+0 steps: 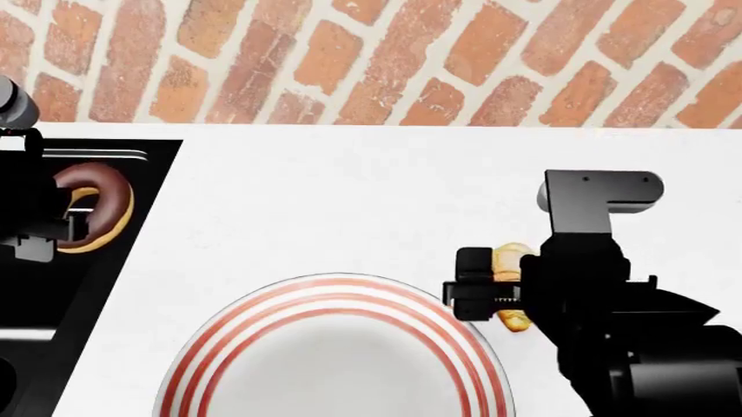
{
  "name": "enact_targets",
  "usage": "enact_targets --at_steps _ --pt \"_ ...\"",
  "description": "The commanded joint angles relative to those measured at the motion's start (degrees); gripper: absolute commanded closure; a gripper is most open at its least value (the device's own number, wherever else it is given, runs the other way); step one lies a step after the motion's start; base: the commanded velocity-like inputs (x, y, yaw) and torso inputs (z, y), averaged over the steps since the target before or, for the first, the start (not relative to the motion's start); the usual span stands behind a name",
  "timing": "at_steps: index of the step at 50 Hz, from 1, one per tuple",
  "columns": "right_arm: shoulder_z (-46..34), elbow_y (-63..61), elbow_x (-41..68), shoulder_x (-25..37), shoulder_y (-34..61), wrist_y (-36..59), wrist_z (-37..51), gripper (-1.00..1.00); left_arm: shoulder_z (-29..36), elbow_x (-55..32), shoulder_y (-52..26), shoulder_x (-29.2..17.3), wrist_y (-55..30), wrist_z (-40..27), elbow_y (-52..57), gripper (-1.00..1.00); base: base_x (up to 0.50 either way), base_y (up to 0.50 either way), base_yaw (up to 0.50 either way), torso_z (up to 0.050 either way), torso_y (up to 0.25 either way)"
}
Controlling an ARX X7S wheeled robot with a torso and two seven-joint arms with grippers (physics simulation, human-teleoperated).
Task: Place the pastries on the plates.
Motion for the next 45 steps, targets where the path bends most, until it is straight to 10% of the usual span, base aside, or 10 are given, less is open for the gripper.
enact_targets --at_steps 1,45 --pt "0.5 0.2 -0.2 0.7 0.2 -1.3 0.0 1.00 1.3 0.9 -1.3 1.5 1.1 -0.1 -1.7 1.00 0.00 0.00 0.00 0.000 0.000" --pt "-0.7 -44.1 30.6 4.7 -3.7 28.2 9.1 1.00 2.9 0.2 -3.1 2.3 2.3 0.0 -2.6 1.00 0.00 0.00 0.00 0.000 0.000"
